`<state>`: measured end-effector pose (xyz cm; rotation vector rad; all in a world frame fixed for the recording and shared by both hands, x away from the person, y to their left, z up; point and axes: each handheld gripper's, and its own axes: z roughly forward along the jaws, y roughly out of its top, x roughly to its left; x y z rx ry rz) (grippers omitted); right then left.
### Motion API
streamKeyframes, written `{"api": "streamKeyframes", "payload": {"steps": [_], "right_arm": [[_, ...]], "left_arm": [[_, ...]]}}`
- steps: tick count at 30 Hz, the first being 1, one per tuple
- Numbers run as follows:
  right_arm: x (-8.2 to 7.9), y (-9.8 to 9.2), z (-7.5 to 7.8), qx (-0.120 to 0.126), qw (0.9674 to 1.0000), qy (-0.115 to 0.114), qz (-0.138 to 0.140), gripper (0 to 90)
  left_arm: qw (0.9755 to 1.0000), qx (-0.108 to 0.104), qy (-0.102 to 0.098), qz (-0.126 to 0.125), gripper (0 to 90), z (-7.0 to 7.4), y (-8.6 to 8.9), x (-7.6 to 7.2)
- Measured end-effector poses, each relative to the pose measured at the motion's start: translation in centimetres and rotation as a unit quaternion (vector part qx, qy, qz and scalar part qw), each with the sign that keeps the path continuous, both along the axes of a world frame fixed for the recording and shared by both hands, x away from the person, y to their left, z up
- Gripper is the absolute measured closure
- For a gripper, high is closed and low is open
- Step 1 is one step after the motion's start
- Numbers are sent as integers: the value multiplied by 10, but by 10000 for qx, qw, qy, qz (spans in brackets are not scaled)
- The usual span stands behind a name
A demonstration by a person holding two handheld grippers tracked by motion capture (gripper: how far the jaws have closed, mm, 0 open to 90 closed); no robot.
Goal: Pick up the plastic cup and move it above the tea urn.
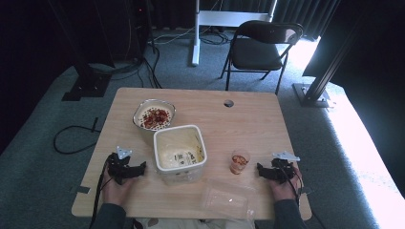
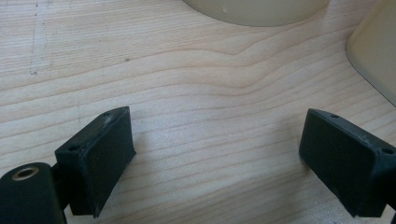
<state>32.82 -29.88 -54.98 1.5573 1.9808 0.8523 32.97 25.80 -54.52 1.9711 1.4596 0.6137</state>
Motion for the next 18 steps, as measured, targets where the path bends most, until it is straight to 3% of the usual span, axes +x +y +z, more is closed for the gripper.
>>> {"api": "streamKeyframes", "payload": {"steps": [4, 9, 18], "right_arm": [[-5, 0, 3, -3, 9999, 76, -91, 214], [-9, -2, 6, 70, 9999, 109, -106, 229], [-36, 5, 35, 178, 9993, -329, 61, 303]], "left_arm": [[10000, -2, 3, 20, 107, 0, 0, 0], [10000, -2, 3, 22, 107, 0, 0, 0], [10000, -9, 1, 32, 107, 0, -1, -1]]}}
